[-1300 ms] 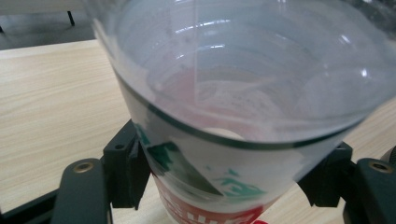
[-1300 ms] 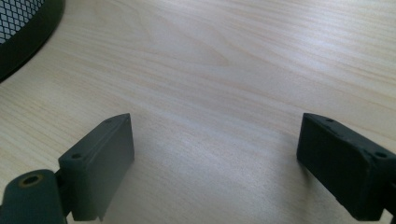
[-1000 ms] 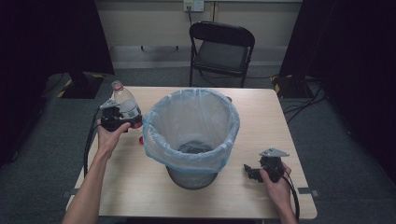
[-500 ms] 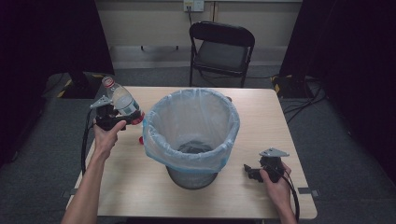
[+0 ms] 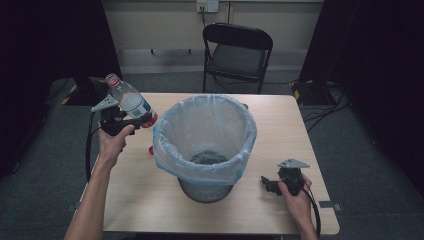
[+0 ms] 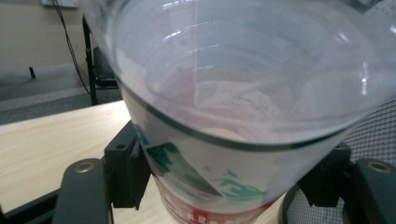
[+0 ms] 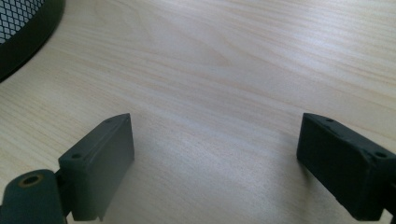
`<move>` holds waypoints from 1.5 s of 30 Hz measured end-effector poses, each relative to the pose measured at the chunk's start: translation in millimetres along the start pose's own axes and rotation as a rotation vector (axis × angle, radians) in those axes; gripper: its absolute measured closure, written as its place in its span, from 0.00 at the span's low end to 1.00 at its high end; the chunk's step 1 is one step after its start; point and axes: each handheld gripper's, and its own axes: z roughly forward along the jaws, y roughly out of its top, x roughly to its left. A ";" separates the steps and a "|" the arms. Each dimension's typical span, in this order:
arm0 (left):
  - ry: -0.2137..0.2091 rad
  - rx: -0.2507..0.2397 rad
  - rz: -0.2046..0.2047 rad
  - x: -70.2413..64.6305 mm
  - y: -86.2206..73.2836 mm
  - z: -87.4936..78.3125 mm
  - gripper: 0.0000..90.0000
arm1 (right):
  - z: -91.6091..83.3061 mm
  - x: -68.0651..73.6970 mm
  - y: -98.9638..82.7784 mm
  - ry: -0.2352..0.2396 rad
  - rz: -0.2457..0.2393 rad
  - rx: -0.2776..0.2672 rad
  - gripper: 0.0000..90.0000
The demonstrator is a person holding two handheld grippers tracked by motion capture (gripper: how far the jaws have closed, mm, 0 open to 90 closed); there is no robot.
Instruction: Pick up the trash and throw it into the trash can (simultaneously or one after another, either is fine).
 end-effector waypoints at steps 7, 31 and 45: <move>-0.013 -0.018 -0.008 -1.5 9.5 1.2 0.33 | 0.1 -0.1 0.0 0.000 -0.002 -0.001 0.11; -0.066 -0.123 0.026 -17.9 45.9 -16.5 0.34 | 0.0 0.0 0.0 0.000 0.000 0.000 0.11; -0.118 -0.193 0.053 -39.0 71.8 -27.7 0.33 | 0.0 0.0 0.0 0.000 0.000 0.000 0.11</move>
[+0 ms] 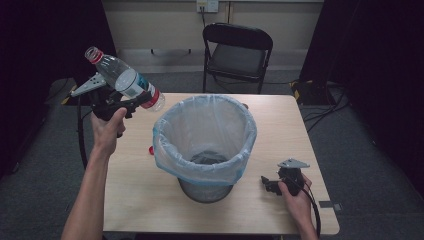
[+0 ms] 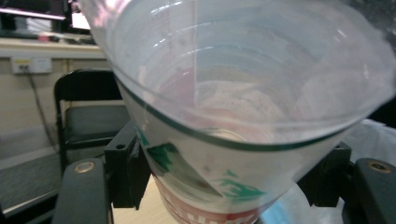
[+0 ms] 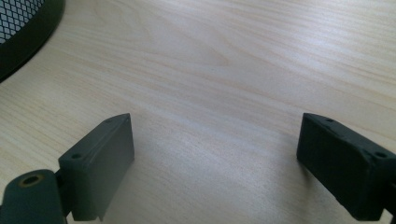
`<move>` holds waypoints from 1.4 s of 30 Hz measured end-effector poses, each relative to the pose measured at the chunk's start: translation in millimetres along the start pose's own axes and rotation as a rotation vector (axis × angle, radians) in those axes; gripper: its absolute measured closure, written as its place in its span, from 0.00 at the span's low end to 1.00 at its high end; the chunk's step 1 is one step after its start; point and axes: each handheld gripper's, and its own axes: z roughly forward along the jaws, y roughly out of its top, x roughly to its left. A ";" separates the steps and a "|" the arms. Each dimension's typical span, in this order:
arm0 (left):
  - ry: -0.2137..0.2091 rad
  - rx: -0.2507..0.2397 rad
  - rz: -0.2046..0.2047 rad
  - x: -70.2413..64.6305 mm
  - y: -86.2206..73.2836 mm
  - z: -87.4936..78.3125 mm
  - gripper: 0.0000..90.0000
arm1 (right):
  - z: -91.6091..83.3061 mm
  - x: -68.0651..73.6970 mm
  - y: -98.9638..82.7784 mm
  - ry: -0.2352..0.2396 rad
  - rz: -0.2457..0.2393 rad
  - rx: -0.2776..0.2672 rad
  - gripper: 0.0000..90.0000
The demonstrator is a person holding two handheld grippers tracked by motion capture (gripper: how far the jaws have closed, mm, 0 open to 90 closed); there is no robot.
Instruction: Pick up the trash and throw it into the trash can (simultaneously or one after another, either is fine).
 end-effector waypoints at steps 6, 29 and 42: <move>-0.032 -0.033 0.025 -11.5 16.0 -0.2 0.33 | 0.1 -0.2 0.0 0.000 -0.002 -0.002 0.11; -0.212 -0.089 0.051 -65.6 56.7 4.7 0.33 | 0.0 0.0 0.0 0.000 0.000 0.000 0.11; -0.369 -0.046 0.055 -96.3 60.5 18.2 0.33 | 0.1 -0.2 0.0 0.000 -0.002 -0.002 0.11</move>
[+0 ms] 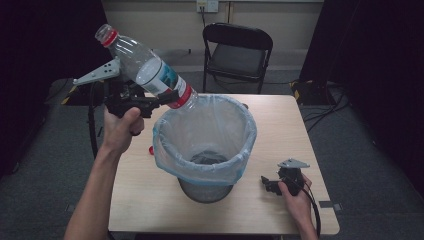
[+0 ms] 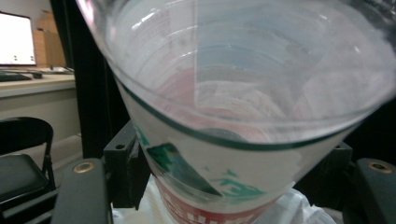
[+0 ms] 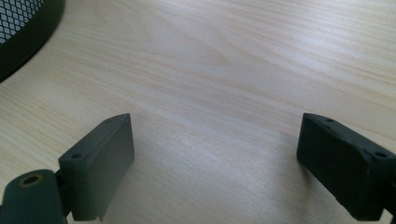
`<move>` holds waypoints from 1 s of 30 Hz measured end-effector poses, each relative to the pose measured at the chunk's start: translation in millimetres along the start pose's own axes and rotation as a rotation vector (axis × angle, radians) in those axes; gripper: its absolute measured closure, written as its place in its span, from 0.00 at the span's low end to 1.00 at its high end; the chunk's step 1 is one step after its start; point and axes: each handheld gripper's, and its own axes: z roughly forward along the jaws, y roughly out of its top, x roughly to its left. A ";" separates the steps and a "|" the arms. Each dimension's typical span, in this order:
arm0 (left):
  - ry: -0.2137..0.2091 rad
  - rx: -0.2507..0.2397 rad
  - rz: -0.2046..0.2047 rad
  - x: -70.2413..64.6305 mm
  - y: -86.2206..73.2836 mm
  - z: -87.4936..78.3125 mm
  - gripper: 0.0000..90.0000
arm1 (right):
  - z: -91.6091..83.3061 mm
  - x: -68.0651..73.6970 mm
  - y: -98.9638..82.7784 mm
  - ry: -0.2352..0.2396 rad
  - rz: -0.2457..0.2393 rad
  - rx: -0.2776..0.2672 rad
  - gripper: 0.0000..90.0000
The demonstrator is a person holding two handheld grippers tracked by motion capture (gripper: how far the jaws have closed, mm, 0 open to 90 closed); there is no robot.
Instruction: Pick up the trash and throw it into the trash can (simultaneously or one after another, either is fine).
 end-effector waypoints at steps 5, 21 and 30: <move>-0.042 0.051 0.015 -5.0 -4.1 10.0 0.33 | 0.0 0.0 0.0 0.000 0.000 0.000 0.11; -0.053 0.116 0.022 -7.2 -14.5 25.0 0.31 | 0.0 0.0 0.0 0.000 0.000 0.000 0.11; -0.027 0.132 0.022 -3.8 -17.0 22.5 0.24 | 0.0 0.0 0.0 0.000 0.000 0.000 0.11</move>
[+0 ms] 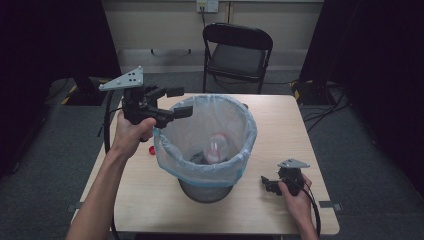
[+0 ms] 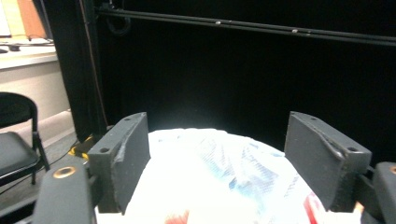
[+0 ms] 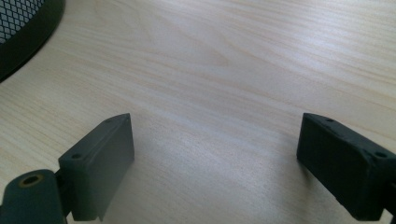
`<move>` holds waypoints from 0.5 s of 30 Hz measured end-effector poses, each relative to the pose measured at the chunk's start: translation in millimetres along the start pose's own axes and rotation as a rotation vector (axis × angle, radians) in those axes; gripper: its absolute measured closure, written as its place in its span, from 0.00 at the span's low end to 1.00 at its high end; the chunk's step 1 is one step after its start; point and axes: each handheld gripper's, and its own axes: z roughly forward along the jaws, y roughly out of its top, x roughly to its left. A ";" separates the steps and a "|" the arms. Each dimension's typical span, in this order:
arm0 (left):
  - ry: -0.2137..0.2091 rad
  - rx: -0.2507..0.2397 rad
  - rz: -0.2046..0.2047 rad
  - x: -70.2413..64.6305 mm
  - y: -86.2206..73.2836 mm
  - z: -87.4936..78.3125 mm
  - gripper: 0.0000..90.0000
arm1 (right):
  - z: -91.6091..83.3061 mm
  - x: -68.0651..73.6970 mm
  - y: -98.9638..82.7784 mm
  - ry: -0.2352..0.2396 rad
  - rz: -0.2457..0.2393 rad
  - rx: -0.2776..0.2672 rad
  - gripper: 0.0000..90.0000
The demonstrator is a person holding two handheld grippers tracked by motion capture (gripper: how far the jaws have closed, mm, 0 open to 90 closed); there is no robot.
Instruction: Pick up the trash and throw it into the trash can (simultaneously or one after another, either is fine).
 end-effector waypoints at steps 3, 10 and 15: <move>0.008 0.003 -0.004 1.5 -1.2 -1.9 0.23 | 0.0 0.0 0.0 0.000 0.000 0.000 0.11; 0.051 0.005 -0.020 7.8 -5.9 -11.8 0.23 | 0.0 0.0 0.0 0.000 0.000 0.000 0.11; 0.107 -0.002 -0.022 12.5 -8.0 -22.2 0.23 | 0.0 0.0 0.0 0.000 0.000 0.000 0.11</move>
